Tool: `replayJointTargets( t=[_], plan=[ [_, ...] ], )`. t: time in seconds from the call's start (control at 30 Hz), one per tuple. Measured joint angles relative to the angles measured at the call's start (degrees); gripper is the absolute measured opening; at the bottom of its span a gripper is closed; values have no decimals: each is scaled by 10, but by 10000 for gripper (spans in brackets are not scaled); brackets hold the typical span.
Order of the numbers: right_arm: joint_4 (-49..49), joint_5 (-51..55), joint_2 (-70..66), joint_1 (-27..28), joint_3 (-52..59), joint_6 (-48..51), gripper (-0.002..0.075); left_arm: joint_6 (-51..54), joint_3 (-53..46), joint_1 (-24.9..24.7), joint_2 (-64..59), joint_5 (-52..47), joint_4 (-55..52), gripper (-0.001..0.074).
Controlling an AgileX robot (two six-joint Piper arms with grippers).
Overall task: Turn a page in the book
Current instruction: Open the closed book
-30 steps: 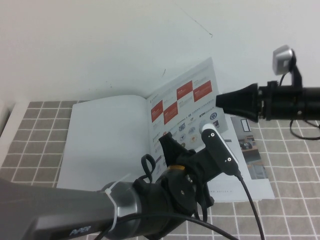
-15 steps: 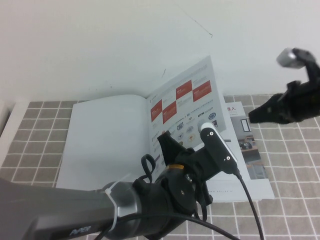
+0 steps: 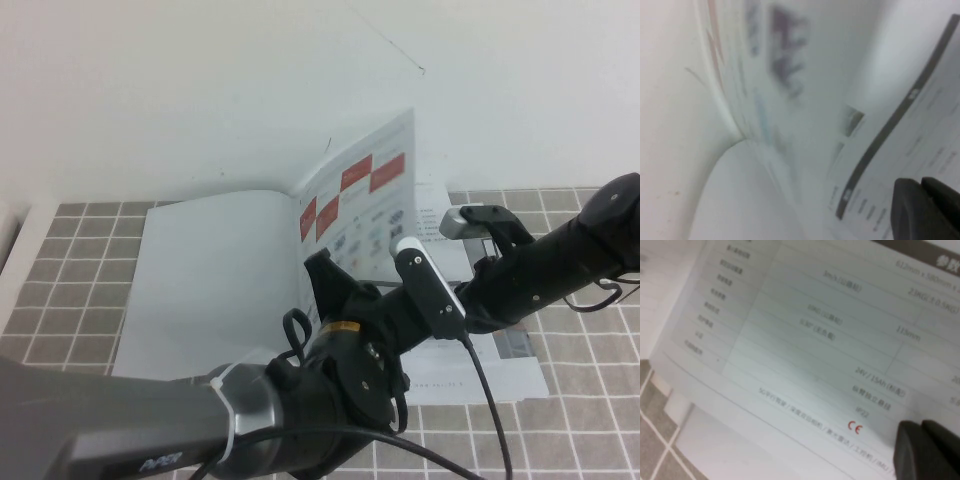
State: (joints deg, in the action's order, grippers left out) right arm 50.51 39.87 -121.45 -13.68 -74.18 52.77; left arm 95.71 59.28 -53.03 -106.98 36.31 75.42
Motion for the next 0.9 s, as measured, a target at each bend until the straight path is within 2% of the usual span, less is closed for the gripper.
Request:
replayJointTargets(
  t=[0.2,0.37,0.7,0.9],
  plan=[
    [-25,-2,0,-2,-2,-37,1,63,0,9,4,86,34,-1],
    [-27,-2,0,-2,-3,-41,1,109,0,56,14,89,96,-2],
    [-18,-3,1,-2,-3,-31,1,191,-6,201,15,-65,245,-2],
    [-8,-9,10,-2,0,-1,1,205,-28,220,15,-83,249,-2]
  ],
)
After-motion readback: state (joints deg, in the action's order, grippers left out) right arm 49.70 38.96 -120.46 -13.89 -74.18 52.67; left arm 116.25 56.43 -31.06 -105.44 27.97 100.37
